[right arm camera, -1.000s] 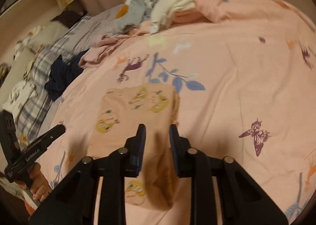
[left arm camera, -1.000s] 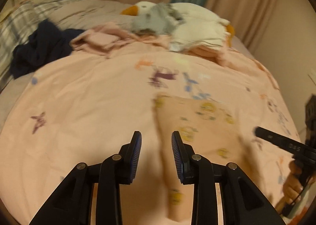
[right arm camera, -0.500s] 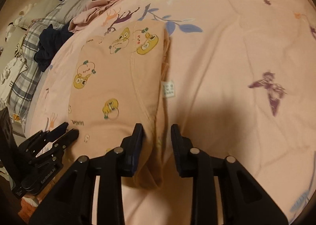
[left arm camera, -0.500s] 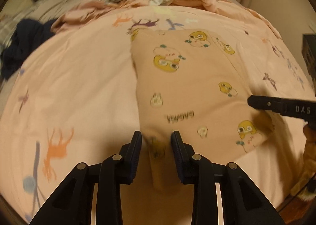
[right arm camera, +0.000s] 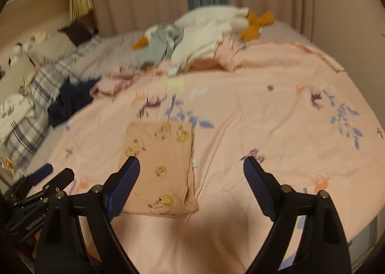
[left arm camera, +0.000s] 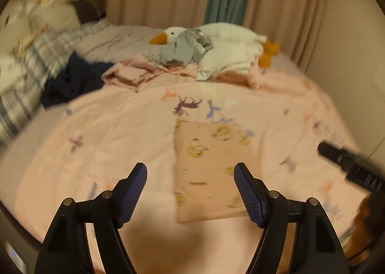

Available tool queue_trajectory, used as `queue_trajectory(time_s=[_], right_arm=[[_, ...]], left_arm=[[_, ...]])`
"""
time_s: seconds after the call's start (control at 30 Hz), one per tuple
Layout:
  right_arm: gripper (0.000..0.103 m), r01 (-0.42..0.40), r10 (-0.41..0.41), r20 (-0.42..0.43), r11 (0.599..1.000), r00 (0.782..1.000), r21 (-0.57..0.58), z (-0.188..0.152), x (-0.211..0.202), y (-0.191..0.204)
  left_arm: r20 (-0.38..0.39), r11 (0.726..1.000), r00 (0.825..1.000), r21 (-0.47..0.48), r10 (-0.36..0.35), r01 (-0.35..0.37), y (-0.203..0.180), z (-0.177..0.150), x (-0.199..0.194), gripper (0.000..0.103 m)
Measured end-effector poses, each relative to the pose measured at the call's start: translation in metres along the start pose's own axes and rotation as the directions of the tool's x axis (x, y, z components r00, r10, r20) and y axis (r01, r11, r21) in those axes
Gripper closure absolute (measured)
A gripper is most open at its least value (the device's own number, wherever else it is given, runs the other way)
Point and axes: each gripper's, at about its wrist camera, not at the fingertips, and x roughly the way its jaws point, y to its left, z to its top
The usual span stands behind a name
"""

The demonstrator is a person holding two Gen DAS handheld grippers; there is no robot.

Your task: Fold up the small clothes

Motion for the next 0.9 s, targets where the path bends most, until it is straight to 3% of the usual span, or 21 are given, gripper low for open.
queue_trajectory(time_s=[0.07, 0.17, 0.27, 0.33, 0.5, 0.63, 0.8, 0.9], right_arm=[[0.008, 0.013, -0.013, -0.006, 1.000, 1.000, -0.005, 0.000, -0.010, 0.001], [0.007, 0.039, -0.039, -0.049, 0.999, 0.998, 0.008, 0.001, -0.013, 0.002], [0.007, -0.012, 0.015, -0.052, 0.998, 0.999, 0.056, -0.001, -0.022, -0.003], [0.007, -0.031, 0.036, -0.054, 0.996, 0.998, 0.089, -0.003, -0.028, -0.004], [0.006, -0.037, 0.038, -0.008, 0.992, 0.999, 0.123, -0.004, -0.040, -0.008], [0.006, -0.036, 0.034, 0.017, 0.991, 0.999, 0.131, -0.003, -0.045, -0.011], [0.005, -0.018, 0.013, 0.041, 0.993, 0.999, 0.117, -0.003, -0.047, -0.008], [0.005, -0.010, 0.007, 0.035, 0.996, 0.999, 0.089, -0.003, -0.045, -0.004]], left_arm=[[-0.002, 1.000, 1.000, -0.019, 0.010, -0.010, -0.002, 0.003, -0.006, 0.029], [-0.002, 0.996, 0.998, 0.063, 0.069, -0.069, -0.018, 0.006, -0.013, 0.028], [-0.045, 0.986, 0.999, 0.169, 0.021, -0.013, -0.035, 0.005, -0.014, 0.028], [-0.066, 0.983, 0.998, 0.178, -0.024, 0.036, -0.041, 0.005, -0.015, 0.028], [0.016, 0.986, 1.000, 0.168, 0.012, -0.014, -0.048, 0.007, -0.024, 0.028], [0.043, 0.988, 0.999, 0.152, -0.006, 0.000, -0.047, 0.011, -0.032, 0.028], [0.169, 0.987, 0.982, 0.127, 0.078, -0.100, -0.045, 0.011, -0.050, 0.028], [0.185, 0.991, 0.980, 0.098, 0.071, -0.090, -0.040, 0.012, -0.055, 0.028]])
